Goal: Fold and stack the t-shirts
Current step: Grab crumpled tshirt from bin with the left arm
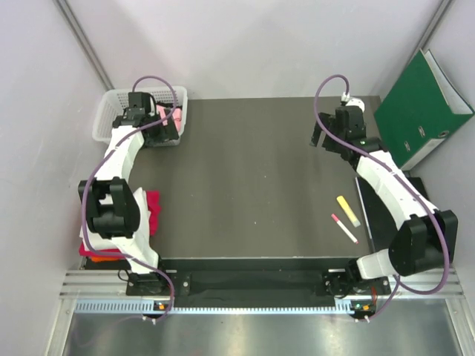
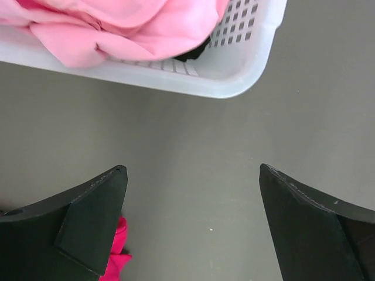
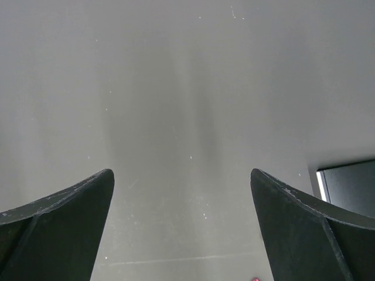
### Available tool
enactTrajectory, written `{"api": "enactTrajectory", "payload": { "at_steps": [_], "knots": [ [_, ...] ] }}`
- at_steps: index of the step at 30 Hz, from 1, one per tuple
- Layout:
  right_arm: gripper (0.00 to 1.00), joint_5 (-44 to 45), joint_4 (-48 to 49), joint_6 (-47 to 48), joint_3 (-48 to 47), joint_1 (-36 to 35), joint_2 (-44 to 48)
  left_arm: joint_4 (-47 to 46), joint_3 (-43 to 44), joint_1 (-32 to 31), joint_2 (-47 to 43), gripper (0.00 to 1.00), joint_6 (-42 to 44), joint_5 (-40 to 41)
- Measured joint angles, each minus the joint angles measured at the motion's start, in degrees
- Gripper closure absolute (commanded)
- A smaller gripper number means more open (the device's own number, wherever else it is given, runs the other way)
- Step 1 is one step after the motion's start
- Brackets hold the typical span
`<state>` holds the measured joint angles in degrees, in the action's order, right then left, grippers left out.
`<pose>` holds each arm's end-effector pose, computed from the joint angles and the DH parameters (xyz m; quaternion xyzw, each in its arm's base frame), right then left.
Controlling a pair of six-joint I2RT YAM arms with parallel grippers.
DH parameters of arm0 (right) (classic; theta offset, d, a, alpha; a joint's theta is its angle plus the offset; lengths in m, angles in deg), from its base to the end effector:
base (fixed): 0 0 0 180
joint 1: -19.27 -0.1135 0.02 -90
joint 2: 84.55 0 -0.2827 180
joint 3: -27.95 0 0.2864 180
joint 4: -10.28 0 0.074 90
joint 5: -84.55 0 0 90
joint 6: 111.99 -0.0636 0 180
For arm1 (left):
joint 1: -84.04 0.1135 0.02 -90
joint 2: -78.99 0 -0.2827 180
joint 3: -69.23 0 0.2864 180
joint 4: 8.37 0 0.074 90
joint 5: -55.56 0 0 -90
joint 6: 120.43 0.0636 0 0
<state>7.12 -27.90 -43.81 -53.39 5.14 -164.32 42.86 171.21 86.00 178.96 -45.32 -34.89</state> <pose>0.3576 0.0758 0.3184 0.1086 0.8827 0.0448 0.4549 0.4448 0.0147 0.2978 -0.1360 0.9274 -0.0429 0.3458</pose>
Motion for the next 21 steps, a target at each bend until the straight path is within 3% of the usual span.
{"api": "enactTrajectory", "payload": {
  "at_steps": [7, 15, 21],
  "knots": [
    [0.0, -0.2, 0.1, 0.2, -0.6, 0.0, -2.0, 0.9, 0.9, 0.0, 0.1, 0.01, 0.9, 0.2],
    [0.0, -0.5, 0.9, 0.2, 0.1, 0.0, -2.7, 5.9, 19.6, 2.3, 9.6, 0.01, 0.9, 3.4],
    [0.0, -0.4, 1.4, 1.2, 4.0, 0.0, -2.7, 5.5, 23.4, 8.6, 16.0, 0.02, -3.6, -3.2]
  ]
}}
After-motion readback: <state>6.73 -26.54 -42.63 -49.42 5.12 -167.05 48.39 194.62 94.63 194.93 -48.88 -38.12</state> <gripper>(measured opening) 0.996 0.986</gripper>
